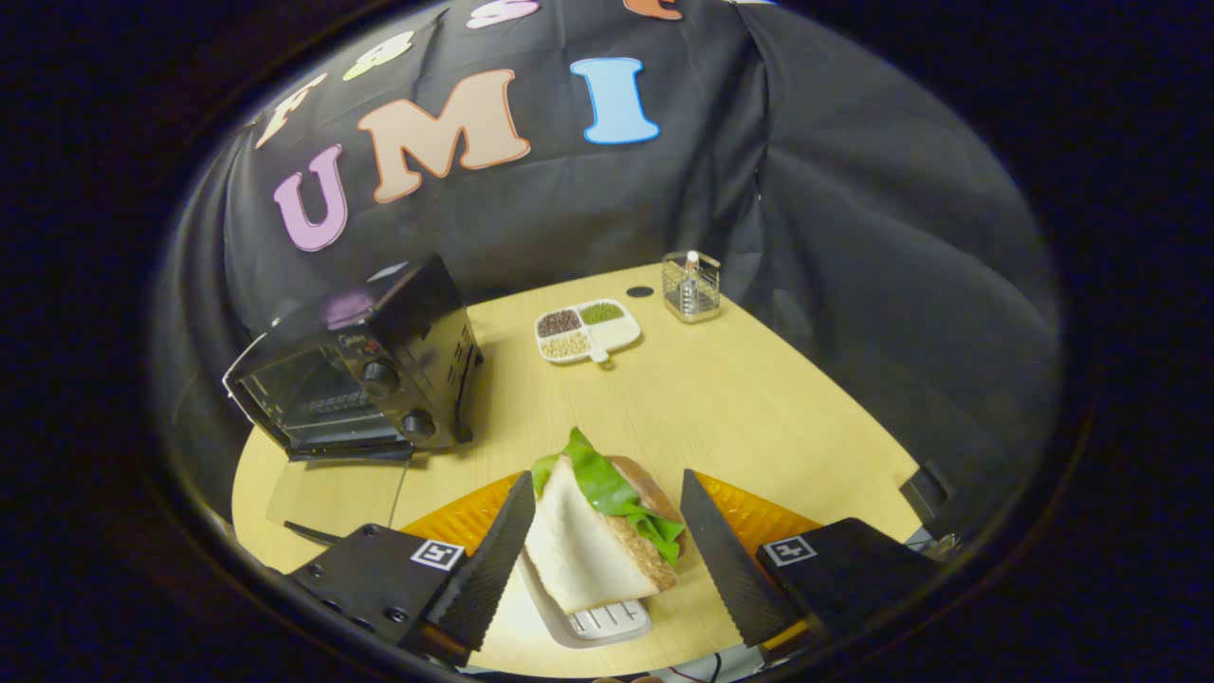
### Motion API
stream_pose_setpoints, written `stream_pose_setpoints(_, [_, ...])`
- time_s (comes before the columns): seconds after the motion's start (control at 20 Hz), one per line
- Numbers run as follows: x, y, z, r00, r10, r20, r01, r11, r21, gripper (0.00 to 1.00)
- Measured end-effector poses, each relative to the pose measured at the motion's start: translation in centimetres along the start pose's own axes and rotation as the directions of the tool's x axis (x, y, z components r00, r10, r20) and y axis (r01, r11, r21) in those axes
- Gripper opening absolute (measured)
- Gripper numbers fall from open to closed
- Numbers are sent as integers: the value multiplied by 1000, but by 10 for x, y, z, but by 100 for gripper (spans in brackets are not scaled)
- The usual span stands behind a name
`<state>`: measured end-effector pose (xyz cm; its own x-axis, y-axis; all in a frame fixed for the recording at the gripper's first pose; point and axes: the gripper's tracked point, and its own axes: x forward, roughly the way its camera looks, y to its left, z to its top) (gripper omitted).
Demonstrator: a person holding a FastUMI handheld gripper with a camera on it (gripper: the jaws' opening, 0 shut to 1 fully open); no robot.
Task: Open the toaster oven, put the food inside, and close the toaster oven door.
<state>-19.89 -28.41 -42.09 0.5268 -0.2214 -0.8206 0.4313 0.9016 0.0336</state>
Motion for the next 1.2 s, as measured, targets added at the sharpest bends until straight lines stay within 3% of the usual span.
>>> stream_pose_setpoints(0.25, [14, 0, -29, 993, 50, -108, -49, 999, 13, 97])
stream_pose_setpoints(0.5, [-3, 16, -25, 976, 152, -155, -140, 987, 83, 63])
stream_pose_setpoints(0.75, [-9, 23, -13, 979, 134, -153, -137, 990, -12, 29])
stream_pose_setpoints(0.95, [-34, 38, 23, 988, 135, -74, -137, 990, -23, 29])
stream_pose_setpoints(1.2, [-56, 116, 49, 954, 297, -41, -289, 947, 141, 29])
